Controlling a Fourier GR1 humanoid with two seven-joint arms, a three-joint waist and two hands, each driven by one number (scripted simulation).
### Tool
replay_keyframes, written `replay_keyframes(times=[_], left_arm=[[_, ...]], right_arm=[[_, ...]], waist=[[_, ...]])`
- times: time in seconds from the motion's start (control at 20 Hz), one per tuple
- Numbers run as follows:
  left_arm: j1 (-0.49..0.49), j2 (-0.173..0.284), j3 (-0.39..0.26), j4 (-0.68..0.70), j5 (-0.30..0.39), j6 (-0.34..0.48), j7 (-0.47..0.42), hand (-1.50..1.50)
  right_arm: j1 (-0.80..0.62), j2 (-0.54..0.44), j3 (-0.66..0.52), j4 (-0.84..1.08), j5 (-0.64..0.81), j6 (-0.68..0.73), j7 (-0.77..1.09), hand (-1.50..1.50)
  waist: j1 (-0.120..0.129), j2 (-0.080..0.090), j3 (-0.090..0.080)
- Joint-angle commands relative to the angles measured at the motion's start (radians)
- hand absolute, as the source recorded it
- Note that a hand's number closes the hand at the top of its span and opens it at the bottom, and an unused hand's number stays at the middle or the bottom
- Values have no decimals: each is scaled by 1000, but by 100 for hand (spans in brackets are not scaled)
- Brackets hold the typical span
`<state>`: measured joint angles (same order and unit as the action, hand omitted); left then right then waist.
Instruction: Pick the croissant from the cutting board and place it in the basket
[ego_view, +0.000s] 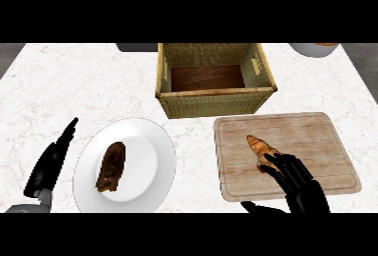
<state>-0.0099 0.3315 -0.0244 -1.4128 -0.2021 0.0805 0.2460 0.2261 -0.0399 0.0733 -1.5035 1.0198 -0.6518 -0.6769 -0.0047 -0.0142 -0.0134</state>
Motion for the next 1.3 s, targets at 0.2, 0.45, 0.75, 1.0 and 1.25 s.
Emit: replay_keyframes(times=[0.2,0.45,0.75,1.0,1.25], left_arm=[[-8,6,14,-6,-6,-27,12,0],[17,14,43,43,7,-35,-61,0],[7,-21,11,17,-14,-13,-33,0],[5,-13,11,0,-21,-14,-3,0],[0,-13,22,18,-22,-12,2,0]], right_arm=[[-12,16,75,71,100,-3,-18,150],[-20,37,96,97,124,-179,3,150],[4,3,-118,38,220,159,338,150],[-39,-40,-200,-96,289,443,600,150],[-217,-37,-162,-429,316,798,829,150]], waist=[[7,14,14],[7,15,14],[6,29,5],[14,23,3],[4,9,7]])
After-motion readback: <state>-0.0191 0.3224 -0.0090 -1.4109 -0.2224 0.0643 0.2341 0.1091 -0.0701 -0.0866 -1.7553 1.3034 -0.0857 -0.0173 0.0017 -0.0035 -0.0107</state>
